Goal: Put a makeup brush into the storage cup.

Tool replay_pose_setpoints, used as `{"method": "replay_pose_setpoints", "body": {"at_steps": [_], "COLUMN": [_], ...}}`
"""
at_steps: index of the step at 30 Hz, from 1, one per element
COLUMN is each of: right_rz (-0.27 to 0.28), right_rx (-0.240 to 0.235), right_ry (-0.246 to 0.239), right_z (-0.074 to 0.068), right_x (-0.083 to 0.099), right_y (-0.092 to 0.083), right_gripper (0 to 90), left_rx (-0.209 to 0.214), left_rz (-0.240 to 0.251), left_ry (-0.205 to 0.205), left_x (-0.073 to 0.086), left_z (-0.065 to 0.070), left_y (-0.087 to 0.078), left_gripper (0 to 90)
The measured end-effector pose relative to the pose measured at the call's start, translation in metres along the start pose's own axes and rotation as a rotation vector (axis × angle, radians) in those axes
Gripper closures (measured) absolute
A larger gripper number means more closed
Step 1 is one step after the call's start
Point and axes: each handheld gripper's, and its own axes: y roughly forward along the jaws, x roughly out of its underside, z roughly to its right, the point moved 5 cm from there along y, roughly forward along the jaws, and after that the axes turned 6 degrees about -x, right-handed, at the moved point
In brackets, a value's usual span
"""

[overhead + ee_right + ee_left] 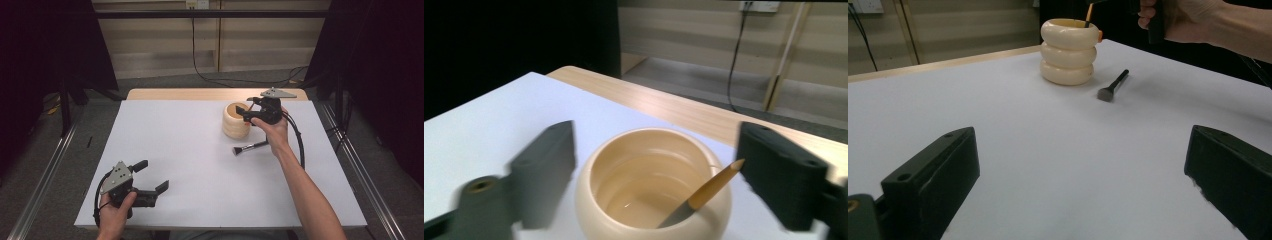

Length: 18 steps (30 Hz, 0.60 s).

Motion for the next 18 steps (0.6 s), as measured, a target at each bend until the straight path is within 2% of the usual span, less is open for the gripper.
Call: {"method": "replay_pose_setpoints", "body": {"at_steps": [5,18], "right_rz": [0.021,0.02], "right_rx": [0.007,-0.023], "right_ry": [-0.011,-0.035], "right_z": [0.003,0.0], "right_x": [-0.002,-0.002], "right_y": [-0.005,-0.018], "right_gripper": [2.6,0.4], "left_rx": [-0.001,0.004], "left_rz": [0.005,0.005], "left_ry": [-0.001,-0.006], "left_x": [0.0,0.0], "left_z": [-0.001,-0.003], "left_y": [-0.001,-0.002], "left_gripper": [1.3,1.3]}}
